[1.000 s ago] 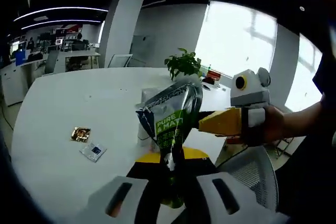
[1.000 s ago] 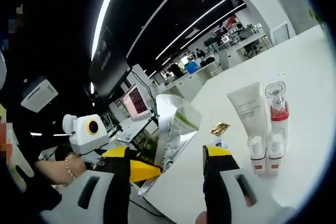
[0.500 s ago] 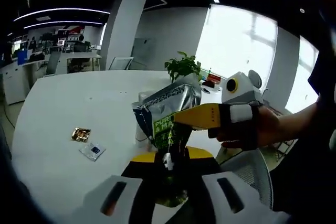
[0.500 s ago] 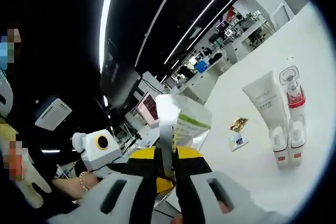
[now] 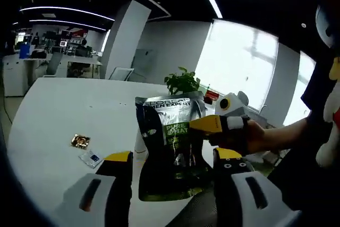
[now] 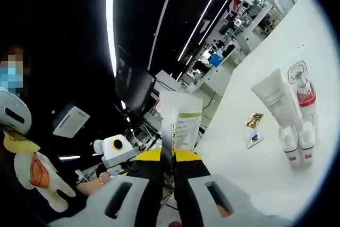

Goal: Arrange the skincare products in the storage area until every visible bottle or jar stands upright without overlapping.

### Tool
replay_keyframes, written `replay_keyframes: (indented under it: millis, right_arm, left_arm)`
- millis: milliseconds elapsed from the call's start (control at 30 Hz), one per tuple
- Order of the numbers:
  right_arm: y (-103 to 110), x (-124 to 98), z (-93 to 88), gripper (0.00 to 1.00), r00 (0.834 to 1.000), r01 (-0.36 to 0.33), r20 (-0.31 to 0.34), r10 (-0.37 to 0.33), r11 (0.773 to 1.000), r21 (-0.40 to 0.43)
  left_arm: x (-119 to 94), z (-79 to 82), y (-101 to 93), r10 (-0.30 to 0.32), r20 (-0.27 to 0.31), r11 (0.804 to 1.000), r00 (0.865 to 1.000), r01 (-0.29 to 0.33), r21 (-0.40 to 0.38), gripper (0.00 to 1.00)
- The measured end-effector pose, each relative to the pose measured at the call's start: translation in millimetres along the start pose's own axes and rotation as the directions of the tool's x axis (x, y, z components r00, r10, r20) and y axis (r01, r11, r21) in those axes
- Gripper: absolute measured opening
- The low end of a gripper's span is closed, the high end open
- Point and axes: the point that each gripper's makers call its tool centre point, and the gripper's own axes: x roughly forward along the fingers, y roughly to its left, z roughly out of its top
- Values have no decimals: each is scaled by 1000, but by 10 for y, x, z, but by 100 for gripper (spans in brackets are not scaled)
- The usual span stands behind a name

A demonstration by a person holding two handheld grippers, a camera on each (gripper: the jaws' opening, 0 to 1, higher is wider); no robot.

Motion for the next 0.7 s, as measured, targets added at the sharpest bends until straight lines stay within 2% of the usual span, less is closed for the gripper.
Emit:
replay_keyframes:
  millis: [67,133,167,233,267,300,400,533,567,600,667,700]
  right_arm:
    - [158,6,51,5,996,-86,3,86,996,29]
    - [343,2,84,5,982,-185,-12,186,981,49]
    - [375,0,89,5,979,-202,-15,203,978,51]
    - [529,-10,115,5,959,-278,-31,281,958,71]
    - [595,-15,140,5,949,-309,-31,313,947,81]
    - [625,-21,152,5,944,-326,-32,329,942,83]
    - [614,-15,190,6,945,-321,-37,325,943,82]
    - [491,-7,186,6,961,-269,-50,272,961,67]
    - [415,-1,190,7,970,-235,-43,238,970,56]
    - [368,-3,198,7,976,-215,-35,217,976,46]
    - [227,-26,207,7,988,-153,-26,152,988,-10]
    - [282,-28,174,9,984,-175,-38,175,985,2]
  left_arm:
    - [-26,50,-33,-56,18,998,998,56,-41,68]
    - [-49,77,-125,-154,30,979,988,157,-129,73]
    - [-62,105,-164,-191,44,969,981,196,-154,73]
    - [-120,175,-349,-321,75,920,944,329,-213,68]
    - [-157,248,-448,-377,110,889,920,393,-236,62]
    - [-172,281,-478,-394,127,880,910,414,-232,52]
    - [-164,294,-482,-387,132,888,912,408,-213,29]
    - [-97,232,-421,-342,112,900,933,360,-245,26]
    - [-92,231,-408,-333,116,904,936,352,-243,25]
    - [-90,235,-394,-324,122,908,938,345,-238,21]
    - [-110,310,-350,-301,174,909,938,337,-245,3]
    - [-97,341,-305,-265,196,914,944,311,-259,3]
